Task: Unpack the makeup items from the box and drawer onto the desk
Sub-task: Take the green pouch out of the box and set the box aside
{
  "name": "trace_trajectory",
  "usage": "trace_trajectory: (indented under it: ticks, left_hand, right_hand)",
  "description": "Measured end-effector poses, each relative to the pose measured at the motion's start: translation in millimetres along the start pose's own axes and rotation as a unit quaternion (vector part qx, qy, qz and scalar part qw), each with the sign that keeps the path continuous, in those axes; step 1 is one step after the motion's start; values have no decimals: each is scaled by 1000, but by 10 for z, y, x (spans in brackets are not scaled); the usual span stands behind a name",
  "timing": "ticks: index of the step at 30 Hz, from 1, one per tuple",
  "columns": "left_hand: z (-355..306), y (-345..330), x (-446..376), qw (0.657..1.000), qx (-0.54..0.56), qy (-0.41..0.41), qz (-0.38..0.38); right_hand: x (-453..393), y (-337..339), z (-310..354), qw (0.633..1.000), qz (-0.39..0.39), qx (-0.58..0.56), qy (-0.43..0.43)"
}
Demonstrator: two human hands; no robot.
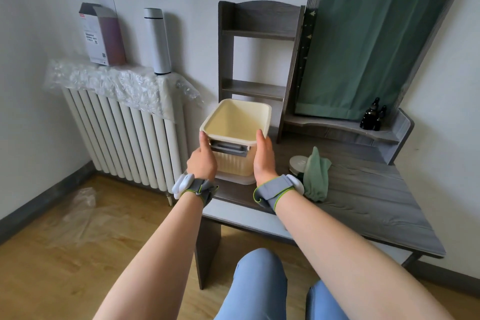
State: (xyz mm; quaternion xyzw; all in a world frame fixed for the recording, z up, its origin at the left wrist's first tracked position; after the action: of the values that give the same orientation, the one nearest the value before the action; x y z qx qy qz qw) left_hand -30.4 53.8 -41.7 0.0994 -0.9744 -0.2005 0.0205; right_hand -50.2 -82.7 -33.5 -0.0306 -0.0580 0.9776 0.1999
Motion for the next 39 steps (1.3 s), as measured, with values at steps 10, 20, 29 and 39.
trace_trajectory:
  ticks: [10,20,29,39]
  left_hand:
    - [-261,-478,-465,998,17,-5,60]
    - [-317,-879,-787,998,25,2,51]
    - [-313,-943,-888,998,13,-27,52]
    - [-538,-1040,-301,960,-8,-210,-187]
  right_hand:
    - [-743,109,-8,999,-17,44,-21]
    - [-1086,245,-75,999,-24,3,-43]
    - [-1227,329,-11,997,-37,49,-46]
    - [-944,864,189,978,-116,153,75]
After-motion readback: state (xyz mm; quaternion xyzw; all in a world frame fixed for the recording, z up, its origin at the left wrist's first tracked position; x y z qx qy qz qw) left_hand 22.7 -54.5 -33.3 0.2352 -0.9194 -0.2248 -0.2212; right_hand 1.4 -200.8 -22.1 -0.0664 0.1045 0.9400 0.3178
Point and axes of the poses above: each hand's wrist, its own x-axis away from the middle knuckle, its own y-axis out of the back of the hand, z = x × y, the point moved 2 cm from there along -x, towards the middle knuckle, and after that the axes turned 2 degrees about z, right-handed, at the moved point
